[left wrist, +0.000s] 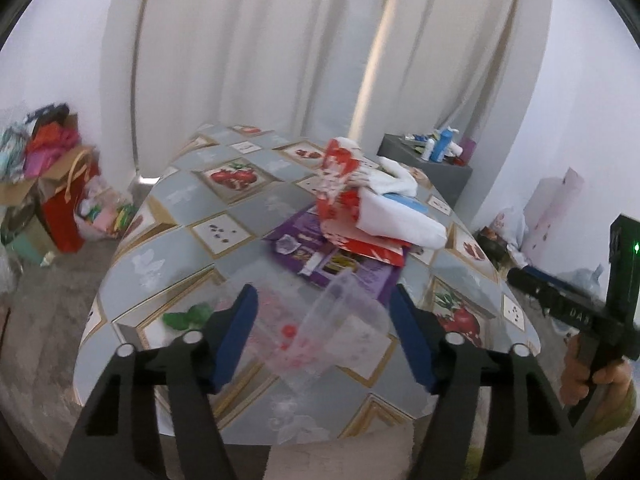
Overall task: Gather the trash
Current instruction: 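Move both tools back over the table toward the clear plastic items, then grasp the clear plastic lid with the right tool while the left tool grasps the clear bag, then carry the lid and bag over the wastebasket and open both tools, then move both tools back to the table toward the tissues and carton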
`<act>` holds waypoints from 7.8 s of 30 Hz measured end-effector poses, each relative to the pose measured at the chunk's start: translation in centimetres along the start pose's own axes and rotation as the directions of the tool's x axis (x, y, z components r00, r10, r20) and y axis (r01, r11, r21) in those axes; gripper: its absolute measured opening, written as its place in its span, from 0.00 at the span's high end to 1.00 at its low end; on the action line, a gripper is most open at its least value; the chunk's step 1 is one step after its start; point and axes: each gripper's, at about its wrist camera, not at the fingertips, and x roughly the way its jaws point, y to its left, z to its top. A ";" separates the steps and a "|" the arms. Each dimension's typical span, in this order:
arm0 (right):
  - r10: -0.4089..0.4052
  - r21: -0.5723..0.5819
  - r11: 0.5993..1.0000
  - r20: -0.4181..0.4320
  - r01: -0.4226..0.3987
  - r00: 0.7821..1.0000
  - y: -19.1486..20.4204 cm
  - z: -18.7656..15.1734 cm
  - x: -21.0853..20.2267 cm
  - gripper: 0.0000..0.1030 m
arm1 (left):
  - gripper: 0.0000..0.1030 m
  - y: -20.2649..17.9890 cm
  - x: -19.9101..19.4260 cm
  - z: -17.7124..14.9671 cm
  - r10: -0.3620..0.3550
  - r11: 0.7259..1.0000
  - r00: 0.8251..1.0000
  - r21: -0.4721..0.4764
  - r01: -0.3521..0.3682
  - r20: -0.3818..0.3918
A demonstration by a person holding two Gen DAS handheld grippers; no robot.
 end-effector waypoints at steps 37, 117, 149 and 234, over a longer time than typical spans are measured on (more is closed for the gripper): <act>0.161 -0.121 0.972 -0.289 -0.203 0.944 10.8 2.3 8.2 0.55 | 0.68 8.2 9.9 -0.6 0.171 0.985 0.964 0.019 -0.171 -0.205; 0.117 0.280 0.959 -0.282 -0.035 0.952 -5.4 -1.7 2.3 0.94 | 0.98 1.0 8.9 -2.8 -0.071 0.981 0.955 0.154 0.119 -0.288; -0.123 0.542 0.832 -0.024 0.116 0.992 -20.0 -5.2 -10.3 0.96 | 0.99 -20.3 5.3 3.9 -0.458 0.801 0.864 0.325 0.503 -0.209; -0.254 0.058 0.967 0.207 0.247 0.945 -9.9 5.8 -6.5 0.08 | 0.35 -10.1 7.1 9.3 -0.136 0.982 0.976 0.156 0.109 0.173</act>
